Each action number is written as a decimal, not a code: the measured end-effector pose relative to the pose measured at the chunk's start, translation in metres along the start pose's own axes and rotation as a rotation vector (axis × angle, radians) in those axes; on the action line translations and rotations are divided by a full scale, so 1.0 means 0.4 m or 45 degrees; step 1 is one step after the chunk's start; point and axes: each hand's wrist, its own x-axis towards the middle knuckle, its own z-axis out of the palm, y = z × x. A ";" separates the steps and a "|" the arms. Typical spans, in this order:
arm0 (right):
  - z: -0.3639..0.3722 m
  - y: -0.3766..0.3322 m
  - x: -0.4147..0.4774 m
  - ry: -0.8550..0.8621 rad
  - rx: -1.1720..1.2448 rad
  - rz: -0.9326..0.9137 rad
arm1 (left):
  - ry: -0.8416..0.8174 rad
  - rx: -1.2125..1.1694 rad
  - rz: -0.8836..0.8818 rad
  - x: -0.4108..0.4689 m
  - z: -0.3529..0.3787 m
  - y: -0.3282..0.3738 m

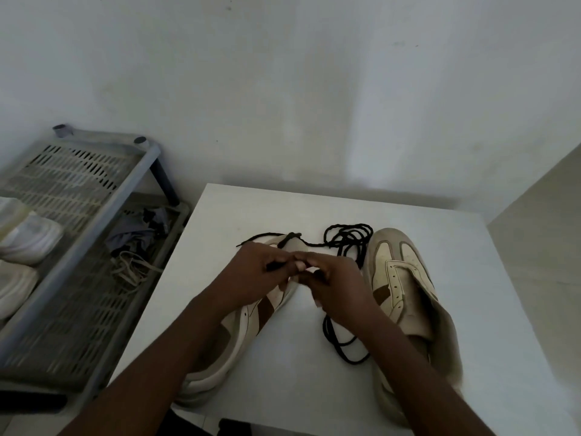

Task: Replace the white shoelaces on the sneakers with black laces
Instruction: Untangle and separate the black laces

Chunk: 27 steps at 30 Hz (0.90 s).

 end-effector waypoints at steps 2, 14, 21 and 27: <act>0.002 0.008 0.012 0.143 0.044 -0.020 | -0.012 0.006 -0.062 0.001 0.002 -0.013; -0.005 0.056 0.031 0.362 0.122 0.292 | 0.010 0.696 -0.276 0.012 -0.027 -0.075; 0.009 0.057 0.029 0.328 0.361 0.250 | 0.260 0.370 -0.169 0.027 0.018 -0.031; -0.028 0.076 0.032 0.601 0.391 0.193 | 0.079 0.179 -0.077 0.037 0.055 0.013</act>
